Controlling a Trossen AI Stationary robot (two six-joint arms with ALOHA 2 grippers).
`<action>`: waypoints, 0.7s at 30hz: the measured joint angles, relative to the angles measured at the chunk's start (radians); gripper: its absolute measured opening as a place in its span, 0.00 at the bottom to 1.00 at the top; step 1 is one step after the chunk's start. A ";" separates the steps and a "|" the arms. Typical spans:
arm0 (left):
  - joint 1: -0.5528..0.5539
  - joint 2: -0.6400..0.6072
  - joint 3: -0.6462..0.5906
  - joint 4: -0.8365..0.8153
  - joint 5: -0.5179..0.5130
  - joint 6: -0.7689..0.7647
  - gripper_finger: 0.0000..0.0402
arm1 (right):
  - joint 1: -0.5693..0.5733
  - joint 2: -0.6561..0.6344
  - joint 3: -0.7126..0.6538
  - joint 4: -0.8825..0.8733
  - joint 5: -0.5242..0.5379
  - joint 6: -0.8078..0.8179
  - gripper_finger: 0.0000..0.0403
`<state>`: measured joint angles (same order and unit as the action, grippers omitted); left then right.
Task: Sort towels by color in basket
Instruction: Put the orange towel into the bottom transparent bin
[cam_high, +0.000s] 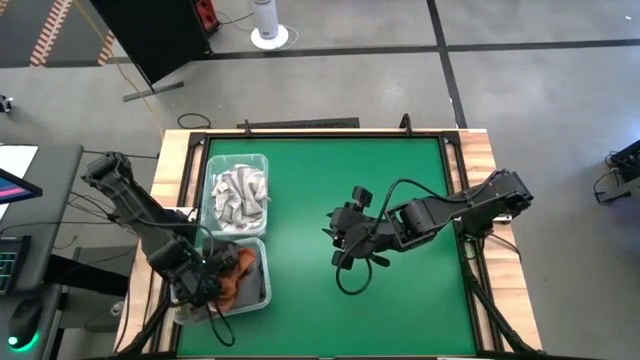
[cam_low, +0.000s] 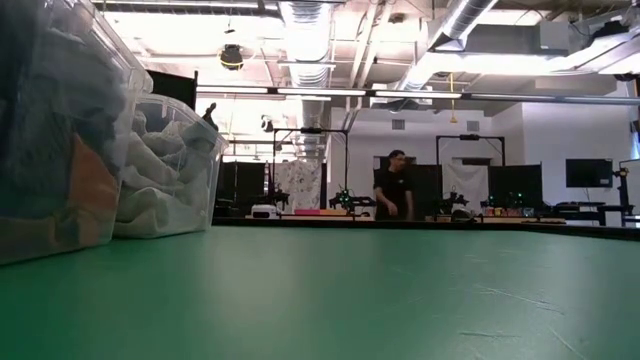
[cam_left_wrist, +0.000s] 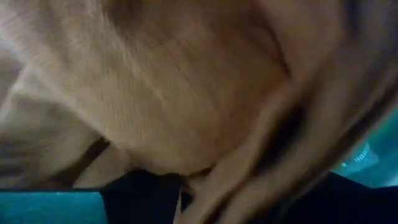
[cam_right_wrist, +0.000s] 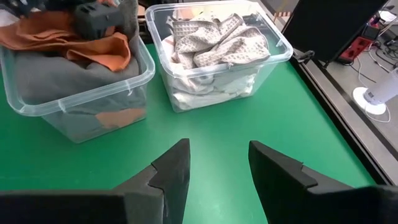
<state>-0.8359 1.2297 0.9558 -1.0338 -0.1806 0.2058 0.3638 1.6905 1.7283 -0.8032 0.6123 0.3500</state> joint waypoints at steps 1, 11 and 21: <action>0.001 0.000 0.021 -0.022 -0.002 0.001 0.50 | -0.001 0.000 0.000 0.000 0.000 0.000 0.48; 0.001 -0.002 0.193 -0.189 -0.010 -0.078 0.50 | -0.006 0.000 0.000 0.000 0.000 -0.007 0.48; 0.001 -0.004 0.414 -0.302 -0.080 -0.242 0.50 | -0.006 0.000 0.000 0.005 0.009 -0.010 0.48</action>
<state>-0.8349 1.2255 1.3696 -1.3359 -0.2608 -0.0359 0.3576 1.6905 1.7287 -0.7982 0.6211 0.3397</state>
